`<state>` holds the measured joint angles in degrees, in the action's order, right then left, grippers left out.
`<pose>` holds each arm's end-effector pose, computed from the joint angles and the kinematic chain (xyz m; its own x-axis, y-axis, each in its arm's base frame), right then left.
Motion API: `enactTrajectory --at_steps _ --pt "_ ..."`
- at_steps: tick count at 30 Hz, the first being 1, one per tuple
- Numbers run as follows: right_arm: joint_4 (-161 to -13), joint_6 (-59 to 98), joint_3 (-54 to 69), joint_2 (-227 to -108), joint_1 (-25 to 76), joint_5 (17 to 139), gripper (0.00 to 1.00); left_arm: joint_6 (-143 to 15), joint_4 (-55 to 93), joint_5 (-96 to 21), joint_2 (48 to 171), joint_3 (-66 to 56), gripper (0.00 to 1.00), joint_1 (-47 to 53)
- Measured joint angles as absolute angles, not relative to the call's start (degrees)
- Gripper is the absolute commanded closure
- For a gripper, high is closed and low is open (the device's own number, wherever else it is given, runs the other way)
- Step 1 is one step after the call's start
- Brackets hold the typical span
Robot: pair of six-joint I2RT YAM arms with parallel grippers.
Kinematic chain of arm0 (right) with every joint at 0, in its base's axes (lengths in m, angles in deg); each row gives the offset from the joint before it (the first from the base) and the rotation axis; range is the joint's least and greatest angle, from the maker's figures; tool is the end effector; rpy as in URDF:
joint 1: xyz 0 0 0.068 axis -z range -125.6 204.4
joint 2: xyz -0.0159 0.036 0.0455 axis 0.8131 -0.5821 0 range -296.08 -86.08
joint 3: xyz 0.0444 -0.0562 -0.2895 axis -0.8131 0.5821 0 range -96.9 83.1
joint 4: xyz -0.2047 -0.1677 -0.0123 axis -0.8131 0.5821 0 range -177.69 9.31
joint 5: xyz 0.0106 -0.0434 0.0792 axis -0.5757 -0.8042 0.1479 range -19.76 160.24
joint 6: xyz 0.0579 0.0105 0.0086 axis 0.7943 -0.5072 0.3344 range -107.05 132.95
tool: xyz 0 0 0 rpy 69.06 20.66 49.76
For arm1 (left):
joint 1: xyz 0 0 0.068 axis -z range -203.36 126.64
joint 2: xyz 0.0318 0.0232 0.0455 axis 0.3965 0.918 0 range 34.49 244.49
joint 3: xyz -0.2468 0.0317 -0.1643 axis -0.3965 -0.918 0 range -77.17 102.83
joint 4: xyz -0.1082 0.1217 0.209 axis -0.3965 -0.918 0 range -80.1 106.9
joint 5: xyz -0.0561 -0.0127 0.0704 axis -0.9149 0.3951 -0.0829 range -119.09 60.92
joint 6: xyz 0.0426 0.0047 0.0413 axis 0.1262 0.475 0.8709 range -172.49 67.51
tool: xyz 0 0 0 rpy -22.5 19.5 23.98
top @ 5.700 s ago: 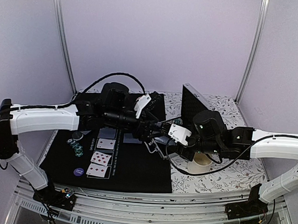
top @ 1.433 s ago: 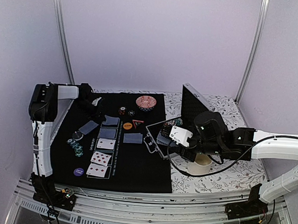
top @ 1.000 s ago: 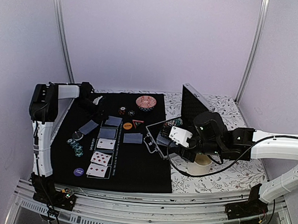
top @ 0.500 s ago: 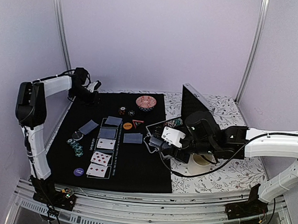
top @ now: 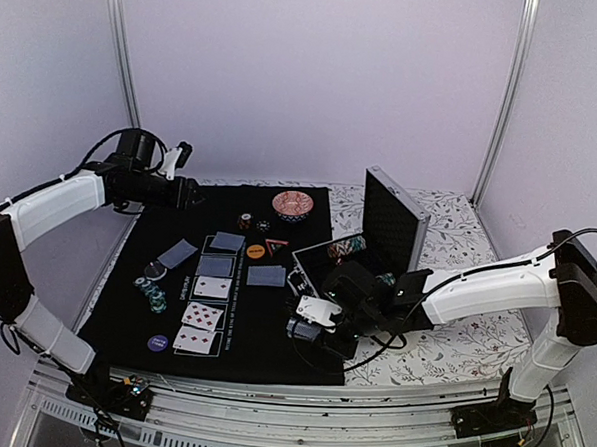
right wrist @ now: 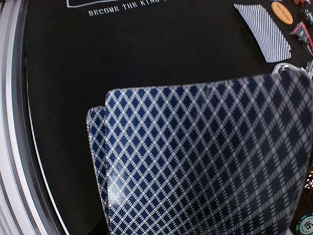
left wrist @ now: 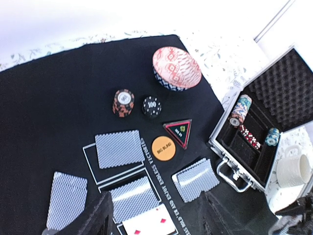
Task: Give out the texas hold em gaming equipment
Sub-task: Place the face-down deck piles on the poker table mat.
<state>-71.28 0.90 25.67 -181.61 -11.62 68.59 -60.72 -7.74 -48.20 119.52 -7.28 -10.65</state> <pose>0.1429 0.3184 0.2004 -0.1343 -0.8156 -0.5629 -0.9557 0.2568 -0.1441 0.3277 -0.0884 0.3218 -0.6827 0.0154 -0.7305 0.3594 0.8776 -0.3174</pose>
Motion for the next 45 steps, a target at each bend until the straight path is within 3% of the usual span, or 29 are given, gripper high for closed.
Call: enactTrajectory --at_steps 11,30,45 --pt "-68.1 1.9 24.3 -187.8 -7.1 74.0 0.6 -61.8 -7.3 -47.4 109.0 -12.0 0.34 -10.5" --pt "-61.8 2.9 20.5 -191.5 -7.2 78.1 0.51 -61.0 -7.8 -46.5 108.9 -11.9 0.33 -10.5" --pt "-59.4 3.4 18.7 -192.3 -7.3 78.0 0.26 -60.4 -7.9 -46.1 108.8 -11.3 0.32 -10.4"
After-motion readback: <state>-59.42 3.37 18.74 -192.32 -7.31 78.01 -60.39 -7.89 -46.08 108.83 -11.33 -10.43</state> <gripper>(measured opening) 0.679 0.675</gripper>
